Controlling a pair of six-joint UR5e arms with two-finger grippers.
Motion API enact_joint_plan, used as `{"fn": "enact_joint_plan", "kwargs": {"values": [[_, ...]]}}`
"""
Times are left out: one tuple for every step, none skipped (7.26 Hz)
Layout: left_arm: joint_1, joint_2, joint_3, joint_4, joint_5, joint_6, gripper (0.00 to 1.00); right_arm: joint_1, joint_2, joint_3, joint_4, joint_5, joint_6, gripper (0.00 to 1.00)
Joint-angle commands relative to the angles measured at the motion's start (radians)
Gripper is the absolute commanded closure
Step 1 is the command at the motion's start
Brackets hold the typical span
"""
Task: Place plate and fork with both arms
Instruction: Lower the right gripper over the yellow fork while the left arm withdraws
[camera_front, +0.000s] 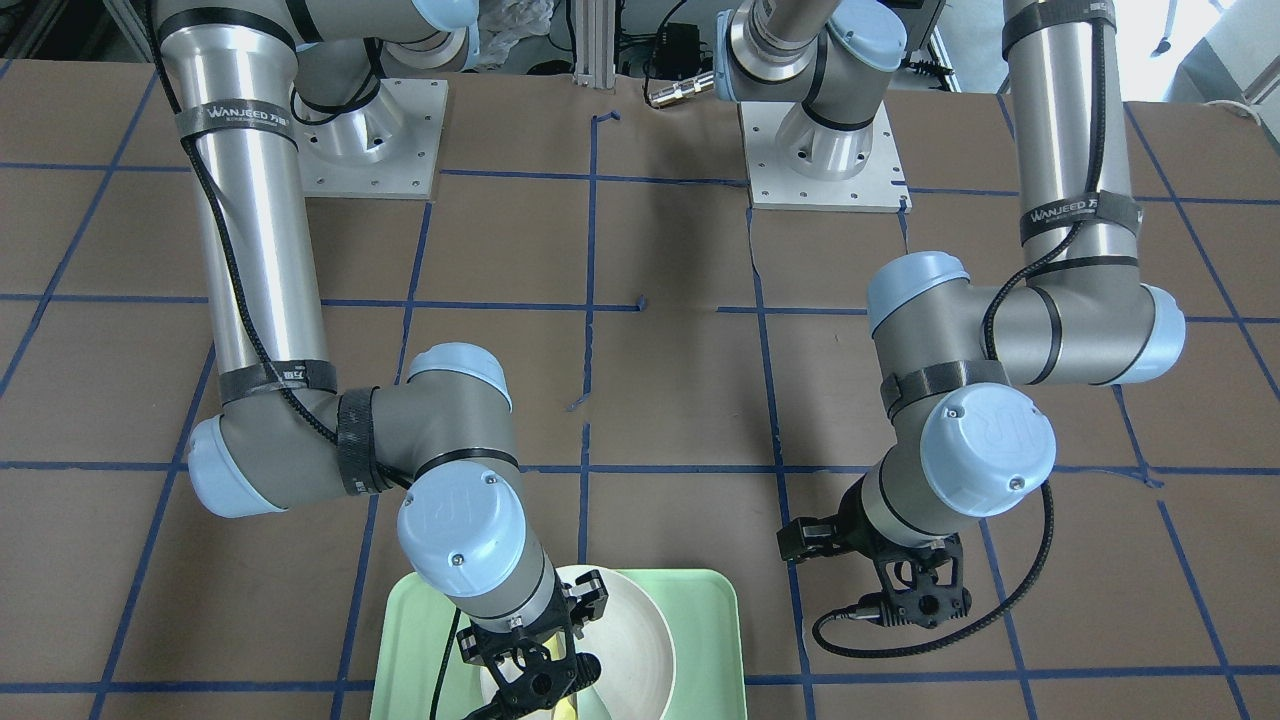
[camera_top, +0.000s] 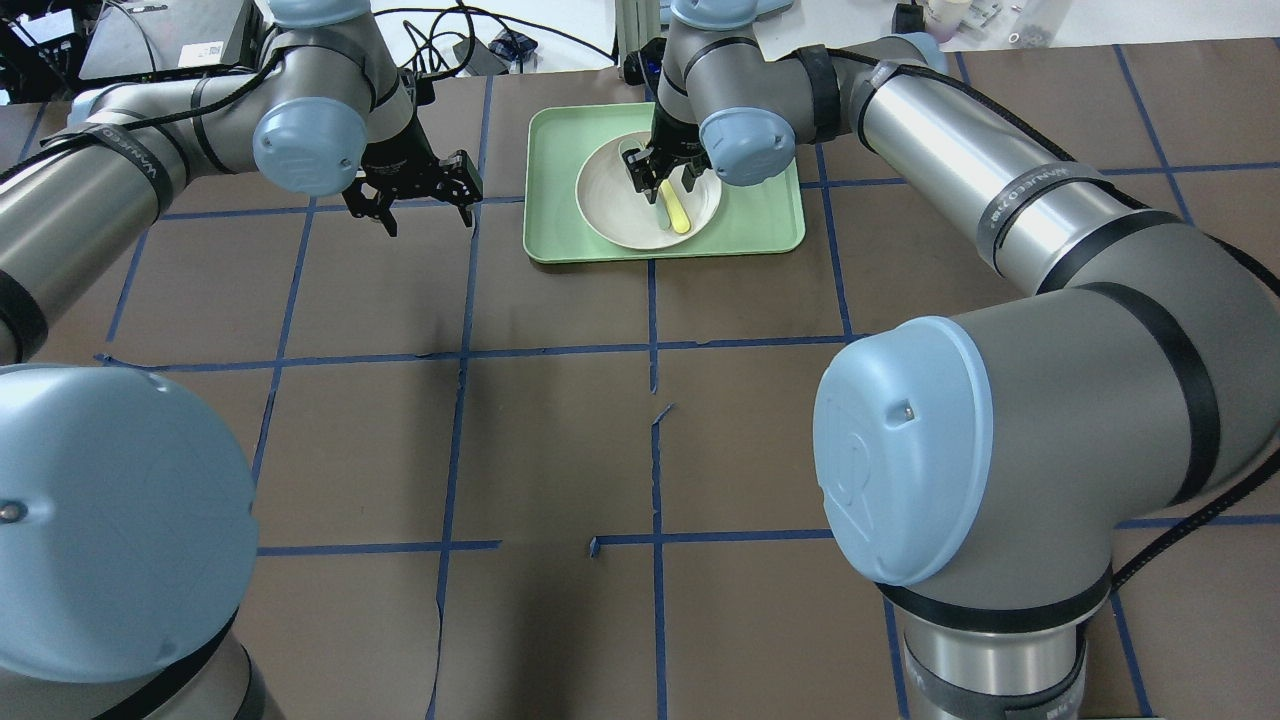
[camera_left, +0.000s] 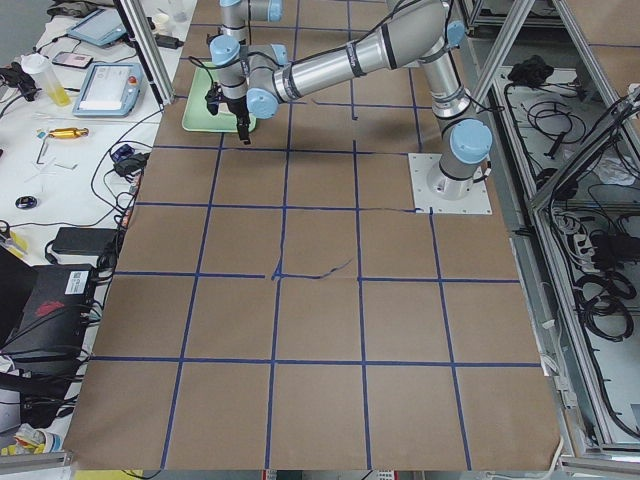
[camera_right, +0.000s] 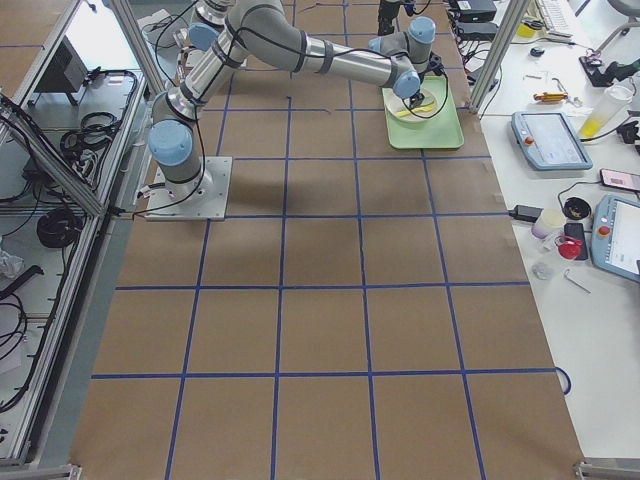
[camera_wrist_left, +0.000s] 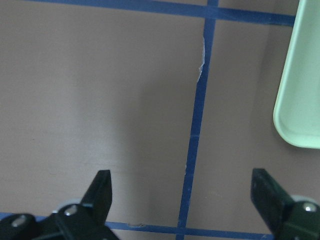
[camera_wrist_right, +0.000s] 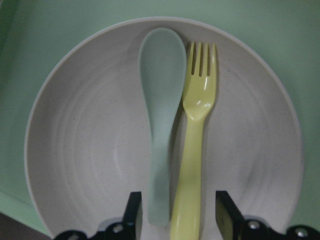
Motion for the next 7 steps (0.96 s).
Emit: {"fn": "enact_joint_plan", "kwargs": {"values": [[0.0, 0.001, -0.014, 0.007, 0.0, 0.0, 0.0, 0.0, 0.026, -0.007, -0.041, -0.008, -0.008, 0.46], [0.0, 0.004, -0.02, 0.007, 0.0, 0.0, 0.0, 0.0, 0.032, -0.007, -0.044, -0.008, -0.008, 0.45], [0.0, 0.004, -0.021, 0.007, 0.0, 0.0, 0.0, 0.0, 0.035, -0.007, -0.044, -0.008, -0.021, 0.45], [0.0, 0.004, -0.021, 0.007, 0.0, 0.0, 0.0, 0.0, 0.035, -0.007, -0.044, -0.017, -0.022, 0.52], [0.0, 0.004, -0.021, 0.007, 0.0, 0.0, 0.0, 0.0, 0.037, -0.007, -0.045, -0.019, -0.02, 0.52], [0.0, 0.004, -0.021, 0.007, 0.0, 0.0, 0.0, -0.001, 0.029, -0.023, -0.045, -0.023, -0.022, 0.52], [0.0, 0.004, -0.021, 0.007, 0.0, 0.0, 0.0, -0.001, 0.032, -0.052, -0.042, -0.02, -0.02, 0.52]]}}
